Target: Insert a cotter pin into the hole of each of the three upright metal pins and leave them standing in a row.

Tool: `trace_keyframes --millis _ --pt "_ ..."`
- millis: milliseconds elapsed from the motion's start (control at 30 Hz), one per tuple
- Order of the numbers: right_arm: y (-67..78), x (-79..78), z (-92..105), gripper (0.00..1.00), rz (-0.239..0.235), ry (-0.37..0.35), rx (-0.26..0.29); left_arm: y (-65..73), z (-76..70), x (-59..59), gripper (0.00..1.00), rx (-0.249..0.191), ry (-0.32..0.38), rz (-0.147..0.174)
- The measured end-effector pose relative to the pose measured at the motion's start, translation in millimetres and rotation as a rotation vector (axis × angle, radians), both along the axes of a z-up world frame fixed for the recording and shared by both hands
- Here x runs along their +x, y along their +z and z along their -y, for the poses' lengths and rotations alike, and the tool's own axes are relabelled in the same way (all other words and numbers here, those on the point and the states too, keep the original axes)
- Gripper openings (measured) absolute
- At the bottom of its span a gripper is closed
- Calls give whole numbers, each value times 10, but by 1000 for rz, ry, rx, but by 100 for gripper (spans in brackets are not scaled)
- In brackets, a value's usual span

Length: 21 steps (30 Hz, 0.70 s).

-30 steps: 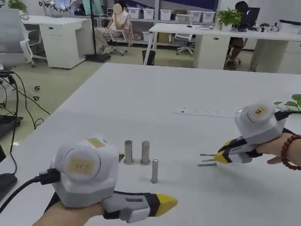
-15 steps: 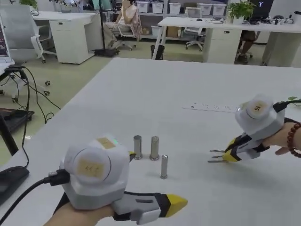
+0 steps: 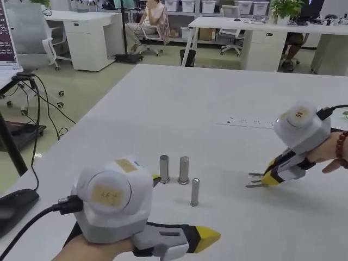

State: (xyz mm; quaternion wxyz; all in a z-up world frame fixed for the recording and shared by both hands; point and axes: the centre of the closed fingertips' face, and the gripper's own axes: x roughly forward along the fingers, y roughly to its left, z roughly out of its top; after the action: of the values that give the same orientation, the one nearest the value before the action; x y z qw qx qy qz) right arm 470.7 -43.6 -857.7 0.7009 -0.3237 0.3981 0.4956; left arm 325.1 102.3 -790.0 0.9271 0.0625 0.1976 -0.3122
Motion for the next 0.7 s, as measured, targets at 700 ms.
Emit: trace_keyframes --millis 700 --pt "-77 12 16 11 -60 44 -90 -9 -21 27 85 0 2 -10"
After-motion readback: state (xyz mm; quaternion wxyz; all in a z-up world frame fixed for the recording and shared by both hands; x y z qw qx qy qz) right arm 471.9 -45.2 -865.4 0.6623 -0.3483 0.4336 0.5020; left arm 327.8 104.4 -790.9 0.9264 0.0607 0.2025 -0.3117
